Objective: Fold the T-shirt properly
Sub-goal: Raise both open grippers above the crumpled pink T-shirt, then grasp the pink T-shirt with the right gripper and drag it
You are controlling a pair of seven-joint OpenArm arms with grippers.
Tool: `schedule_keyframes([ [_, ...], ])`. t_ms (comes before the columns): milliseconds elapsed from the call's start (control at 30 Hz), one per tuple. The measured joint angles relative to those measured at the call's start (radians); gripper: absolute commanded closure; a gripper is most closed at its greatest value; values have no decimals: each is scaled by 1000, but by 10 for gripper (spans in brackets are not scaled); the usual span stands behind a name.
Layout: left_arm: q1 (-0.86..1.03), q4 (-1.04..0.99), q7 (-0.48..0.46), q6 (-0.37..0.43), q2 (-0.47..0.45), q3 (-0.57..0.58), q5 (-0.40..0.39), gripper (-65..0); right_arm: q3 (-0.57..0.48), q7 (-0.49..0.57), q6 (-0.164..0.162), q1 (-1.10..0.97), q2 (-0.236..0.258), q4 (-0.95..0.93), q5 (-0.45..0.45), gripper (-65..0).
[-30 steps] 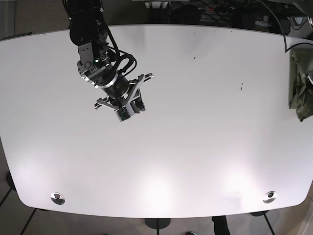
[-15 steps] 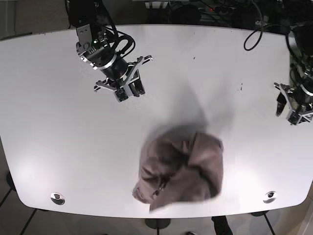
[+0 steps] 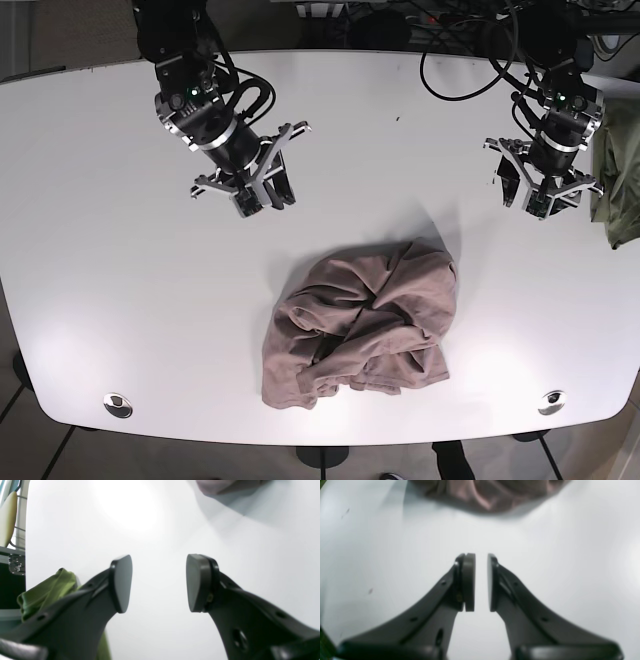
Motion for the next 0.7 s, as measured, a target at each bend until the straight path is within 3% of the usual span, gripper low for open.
schedule_keyframes([
  [67, -17, -1, 1, -1, 8, -2, -2, -311, -33, 3, 6, 97, -6, -75, 8, -144],
  [167, -48, -1, 0, 6, 34, -9, 0, -311, -61, -7, 2, 249, -35, -233, 0, -331],
  [233, -41, -2, 0, -4, 48, -5, 0, -311, -66, 5, 4, 335, -63, -333, 0, -406],
  [367, -40, -2, 0, 0, 47, -6, 1, -311, -67, 27, 4, 524, -107, -592, 0, -412],
  [567, -18, -3, 0, 0, 56, -7, 1, -311, -67, 297, 10, 767, -112, -1110, -1, -417],
  [700, -17, -10, 0, 0, 56, -6, 3, -311, -67, 459, 11, 849, -155, -1393, 0, -417],
])
